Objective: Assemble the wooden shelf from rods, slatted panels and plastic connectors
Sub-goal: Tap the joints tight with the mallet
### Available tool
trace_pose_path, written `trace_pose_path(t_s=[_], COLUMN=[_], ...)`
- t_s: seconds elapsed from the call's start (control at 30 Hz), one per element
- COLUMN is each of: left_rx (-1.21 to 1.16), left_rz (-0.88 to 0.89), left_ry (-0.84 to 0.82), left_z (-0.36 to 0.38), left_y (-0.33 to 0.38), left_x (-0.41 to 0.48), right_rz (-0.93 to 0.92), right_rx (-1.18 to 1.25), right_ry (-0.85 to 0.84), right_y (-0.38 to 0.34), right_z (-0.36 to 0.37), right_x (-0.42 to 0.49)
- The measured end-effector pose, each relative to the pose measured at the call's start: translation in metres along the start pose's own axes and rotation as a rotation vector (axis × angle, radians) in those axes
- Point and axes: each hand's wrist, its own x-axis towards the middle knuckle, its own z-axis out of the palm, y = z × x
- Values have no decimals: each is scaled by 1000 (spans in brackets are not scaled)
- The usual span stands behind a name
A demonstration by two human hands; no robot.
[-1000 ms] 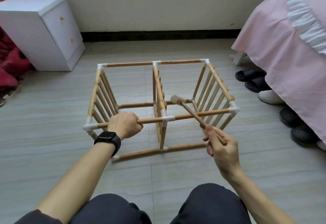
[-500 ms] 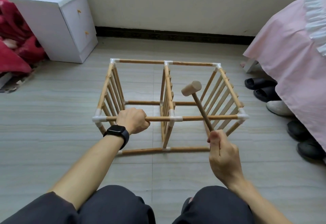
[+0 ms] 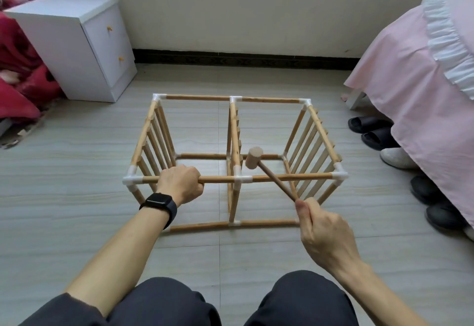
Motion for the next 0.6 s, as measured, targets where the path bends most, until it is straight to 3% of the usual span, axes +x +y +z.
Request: trace_pose_path(t_s=[0.17,0.27,0.43,0.53,0.6], left_rx=[97,92,17,45,25], left_rz=[-72,58,538,599,519], left_ry=[-15,-67,64,-16,-100], left_z=[-5,-14,-38,-45,-41], left_y=[-42,-37,45,101,129], left_x=[-3,-6,-8,-2,-1], right_rz=[278,375,476,534,500], right_rx=[178,230,265,288,344], right_ry=[102,156,105,101,231], right_y=[35,53,66,69,68], right_z=[-10,-9,-13,-25,-31], right_x=[-20,-40,-56,-47,-42])
